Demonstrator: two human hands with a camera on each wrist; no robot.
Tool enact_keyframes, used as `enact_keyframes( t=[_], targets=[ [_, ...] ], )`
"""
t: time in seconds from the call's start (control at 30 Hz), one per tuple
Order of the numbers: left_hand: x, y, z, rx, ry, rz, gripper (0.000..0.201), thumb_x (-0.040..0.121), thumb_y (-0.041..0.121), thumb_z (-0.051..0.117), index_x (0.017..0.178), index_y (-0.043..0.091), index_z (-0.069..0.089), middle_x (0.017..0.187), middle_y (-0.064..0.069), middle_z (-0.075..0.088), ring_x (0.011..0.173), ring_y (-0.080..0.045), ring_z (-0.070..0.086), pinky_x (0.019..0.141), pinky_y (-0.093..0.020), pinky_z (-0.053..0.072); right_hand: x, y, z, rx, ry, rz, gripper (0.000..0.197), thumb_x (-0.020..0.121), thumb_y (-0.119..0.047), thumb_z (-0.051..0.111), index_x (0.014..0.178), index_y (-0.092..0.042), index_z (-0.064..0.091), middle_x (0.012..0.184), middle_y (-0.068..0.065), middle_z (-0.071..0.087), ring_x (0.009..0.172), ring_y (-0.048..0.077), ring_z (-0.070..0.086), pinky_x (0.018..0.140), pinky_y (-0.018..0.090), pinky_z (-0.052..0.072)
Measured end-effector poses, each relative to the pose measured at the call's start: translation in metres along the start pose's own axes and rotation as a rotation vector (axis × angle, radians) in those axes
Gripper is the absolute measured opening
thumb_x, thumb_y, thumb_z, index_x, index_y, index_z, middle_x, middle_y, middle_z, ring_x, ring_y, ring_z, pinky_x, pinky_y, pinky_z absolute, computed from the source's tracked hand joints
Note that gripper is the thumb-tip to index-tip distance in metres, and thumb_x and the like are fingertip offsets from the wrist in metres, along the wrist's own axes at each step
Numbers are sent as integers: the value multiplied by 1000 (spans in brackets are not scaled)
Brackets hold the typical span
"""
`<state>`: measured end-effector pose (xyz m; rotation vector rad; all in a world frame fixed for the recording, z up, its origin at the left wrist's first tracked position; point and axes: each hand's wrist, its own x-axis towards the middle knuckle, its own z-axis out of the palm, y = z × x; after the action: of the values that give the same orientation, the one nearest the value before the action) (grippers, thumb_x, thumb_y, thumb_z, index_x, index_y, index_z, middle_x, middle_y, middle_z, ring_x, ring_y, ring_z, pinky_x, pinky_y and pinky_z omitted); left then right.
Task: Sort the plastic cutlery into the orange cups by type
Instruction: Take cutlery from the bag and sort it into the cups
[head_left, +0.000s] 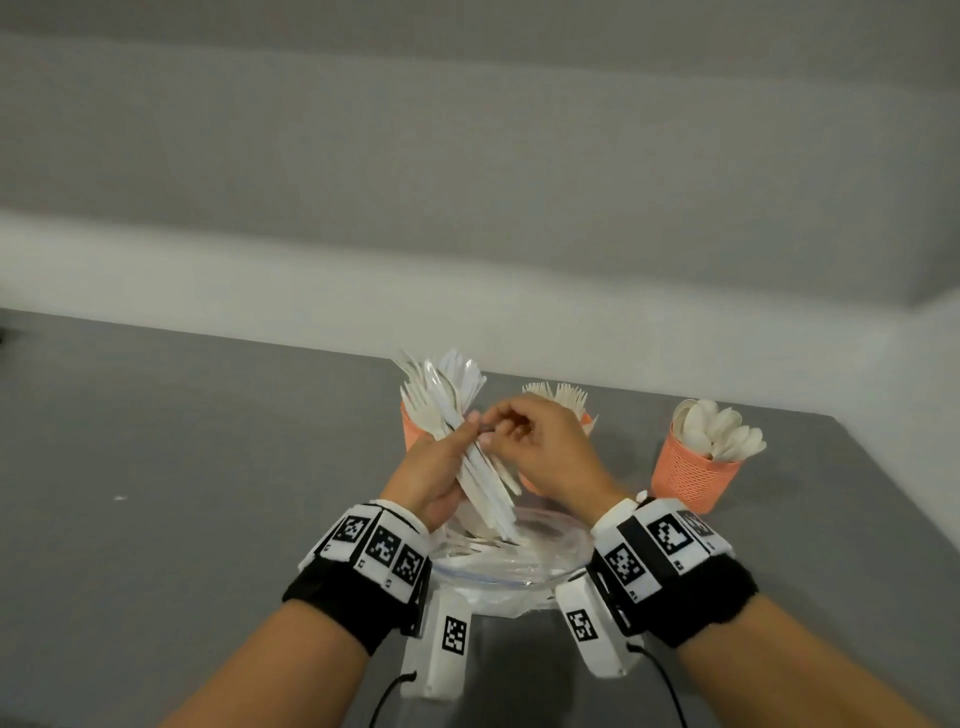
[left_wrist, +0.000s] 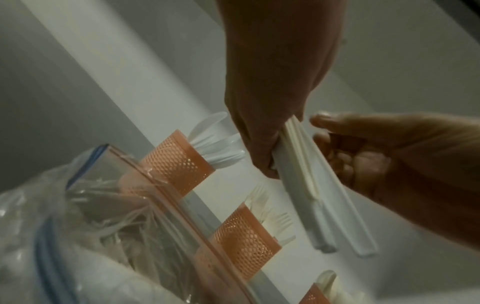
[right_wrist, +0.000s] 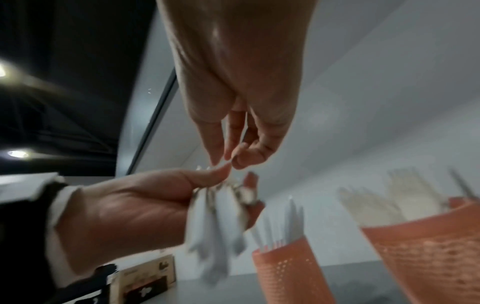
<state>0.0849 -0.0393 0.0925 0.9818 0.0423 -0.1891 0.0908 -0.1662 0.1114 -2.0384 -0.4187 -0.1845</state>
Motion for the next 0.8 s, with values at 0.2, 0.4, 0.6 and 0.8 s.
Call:
enact_keyframes(
  t=[0.2,0.4,0.6,0.8],
  targets=[
    [-6,8,-8,-168,-76,-58,31,99,23,36,105,0,57,79,-9,72,74,-17,71,66,-27,58,2,-3,19,-200,-89,-106,13,83,-12,66,94,-7,62,73,-6,49,60,3,44,60,9,40],
    [-9,7,-12,-106,-53,-73,25,98,14,37,99,7,61,91,-10,64,84,-20,65,80,-34,52,6,-9,19,-276,-142,-92,10,87,-12,54,77,-11,50,64,-8,40,56,4,37,57,20,31],
    [-5,4,-13,-167,11,-48,24,98,12,39,101,4,62,90,-8,68,87,-21,64,74,-34,57,6,-17,10,-255,-218,-53,12,97,-15,40,103,-8,47,87,-1,53,78,18,56,62,24,39],
    [1,4,-16,-84,50,-45,21,95,14,46,97,0,62,88,-13,68,74,-21,70,62,-34,57,-5,-17,11,-163,-209,-141,14,90,-3,47,102,-3,55,80,-3,53,58,-7,51,58,5,38]
  ],
)
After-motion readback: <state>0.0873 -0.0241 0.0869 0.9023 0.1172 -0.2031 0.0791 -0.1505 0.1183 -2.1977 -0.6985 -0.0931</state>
